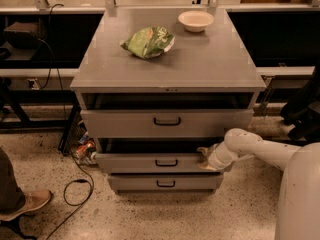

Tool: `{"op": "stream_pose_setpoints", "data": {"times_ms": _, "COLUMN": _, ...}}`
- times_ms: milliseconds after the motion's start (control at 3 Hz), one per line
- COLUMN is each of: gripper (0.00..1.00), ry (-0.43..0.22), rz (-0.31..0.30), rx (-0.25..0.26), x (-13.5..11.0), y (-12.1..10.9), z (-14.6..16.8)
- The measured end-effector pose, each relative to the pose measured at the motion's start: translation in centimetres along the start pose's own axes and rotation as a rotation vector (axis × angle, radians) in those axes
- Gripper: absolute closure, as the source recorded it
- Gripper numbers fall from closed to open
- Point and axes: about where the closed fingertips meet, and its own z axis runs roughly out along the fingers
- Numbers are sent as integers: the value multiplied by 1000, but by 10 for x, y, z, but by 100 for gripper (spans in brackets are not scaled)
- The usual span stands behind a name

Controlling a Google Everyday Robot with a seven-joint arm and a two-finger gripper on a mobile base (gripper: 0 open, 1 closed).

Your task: Open middle drawer

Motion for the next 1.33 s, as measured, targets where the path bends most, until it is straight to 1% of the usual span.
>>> {"op": "stream_pose_setpoints", "data": {"times_ms": 333, "gripper": 100, "ry": 0, "rz": 0, "rx": 0, "x": -1, "y": 0, "z": -2}}
{"op": "stream_pose_setpoints", "data": {"times_ms": 667, "gripper": 100, "ry": 0, "rz": 0, "rx": 0, "x": -1, "y": 0, "z": -2}}
{"op": "stream_pose_setpoints", "data": {"times_ms": 1000, "gripper": 100, "ry": -14, "rz": 23, "rx": 15, "x": 4, "y": 19, "z": -3}}
{"op": "stream_pose_setpoints", "data": {"times_ms": 1333, "gripper": 100, "ry": -14, "rz": 23, "rx": 15, "x": 2, "y": 17, "z": -8}}
